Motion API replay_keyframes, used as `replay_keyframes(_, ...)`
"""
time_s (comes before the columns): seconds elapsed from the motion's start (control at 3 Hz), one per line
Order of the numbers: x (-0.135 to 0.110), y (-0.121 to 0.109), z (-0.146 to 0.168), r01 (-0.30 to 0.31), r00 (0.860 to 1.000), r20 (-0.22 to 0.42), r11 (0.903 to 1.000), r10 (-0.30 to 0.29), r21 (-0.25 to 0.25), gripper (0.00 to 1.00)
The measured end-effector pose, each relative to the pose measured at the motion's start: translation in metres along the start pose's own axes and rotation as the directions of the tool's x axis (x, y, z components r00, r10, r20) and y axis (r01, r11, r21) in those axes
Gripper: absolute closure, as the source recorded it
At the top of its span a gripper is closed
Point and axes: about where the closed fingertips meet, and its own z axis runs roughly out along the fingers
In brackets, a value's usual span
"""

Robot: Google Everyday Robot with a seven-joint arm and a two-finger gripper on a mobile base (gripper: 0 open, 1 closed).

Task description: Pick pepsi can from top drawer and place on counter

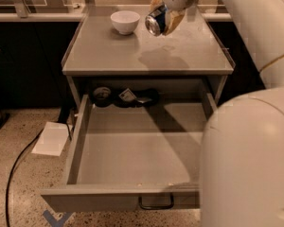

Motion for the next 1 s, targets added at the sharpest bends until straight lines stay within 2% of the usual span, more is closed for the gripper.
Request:
replay_keyframes(0.33, 0.011, -0.004, 0.033, -0.014, 1.000, 0.021, 0.9997, 0.015, -0.022, 1.00)
replay_keyframes(0.67, 0.020, 0.019, 0.067, -0.069, 0.995, 0.063, 0.9938, 0.074, -0.087, 1.00)
replay_keyframes(1.0, 0.023, 0.042, 0.090, -0.125, 0.984, 0.111, 0.9826, 0.140, -0.137, 1.00)
